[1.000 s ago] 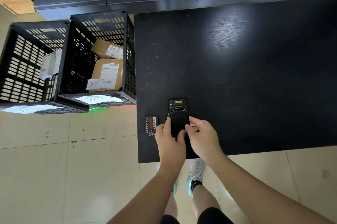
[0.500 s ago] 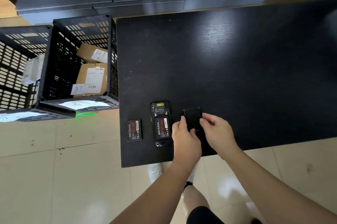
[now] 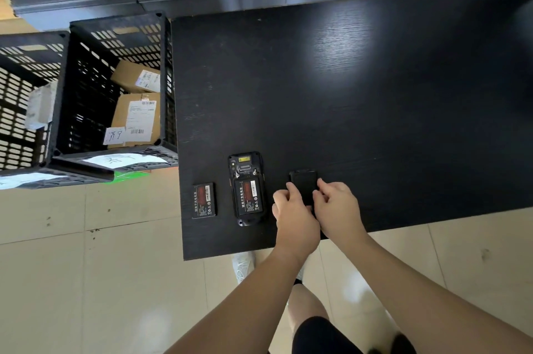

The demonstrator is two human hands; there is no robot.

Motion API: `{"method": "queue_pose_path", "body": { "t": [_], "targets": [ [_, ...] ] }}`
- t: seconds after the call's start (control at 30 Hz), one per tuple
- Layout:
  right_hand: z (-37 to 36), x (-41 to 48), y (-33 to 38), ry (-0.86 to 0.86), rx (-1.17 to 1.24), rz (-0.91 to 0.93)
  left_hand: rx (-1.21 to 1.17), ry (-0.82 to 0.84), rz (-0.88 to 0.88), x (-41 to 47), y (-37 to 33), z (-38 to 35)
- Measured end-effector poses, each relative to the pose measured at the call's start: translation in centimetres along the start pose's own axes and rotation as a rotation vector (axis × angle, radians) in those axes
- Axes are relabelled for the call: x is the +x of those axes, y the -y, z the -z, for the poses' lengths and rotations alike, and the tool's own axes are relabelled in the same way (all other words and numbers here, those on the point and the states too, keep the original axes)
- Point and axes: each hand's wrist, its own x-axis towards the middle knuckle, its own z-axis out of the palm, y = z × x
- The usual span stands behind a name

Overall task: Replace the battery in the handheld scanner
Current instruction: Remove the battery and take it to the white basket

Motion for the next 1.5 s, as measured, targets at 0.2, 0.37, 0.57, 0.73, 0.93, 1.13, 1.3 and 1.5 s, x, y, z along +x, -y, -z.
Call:
{"method": "queue_pose_path", "body": {
  "t": [0.2, 0.37, 0.57, 0.73, 0.93, 1.13, 1.3, 1.5],
  "targets": [
    [-0.3, -0.4, 0.1, -0.039, -0.06, 0.044, -0.011, -0.004, -0.046, -0.7, 0.3, 1.0],
    [-1.0, -2.0, 2.3, -0.075, 0.003, 0.336, -0.044, -0.261, -0.213, -2.0, 2.7, 6.6],
    [-4.5, -2.5, 4.5, 0.154, -0.215, 0.54, 0.191, -0.28, -0.162, -1.2, 7.9, 11.4],
    [-5.0, -2.3, 4.0, 0.18, -0.256, 0.556, 0.282, -0.176, -0.179, -0.7, 8.7, 11.1],
    [-4.7, -1.2, 3.8, 0.237, -0.297, 0.638, 0.455, -0.139, -0.247, 0.0, 9.1, 11.2],
    [-5.0, -1.2, 2.9, 0.07, -0.466, 0.861, 0.682, -0.138, -0.407, -0.3, 10.0, 10.7],
    [-5.6, -1.2, 2.2, -0.024, -0.522, 0.946, 0.891, -0.175, -0.486, 0.2, 11.0, 10.7],
    [-6.1, -1.8, 2.2, -0.044, -0.453, 0.931, 0.777, -0.224, -0.489, 0.1, 11.2, 10.2]
  ]
}}
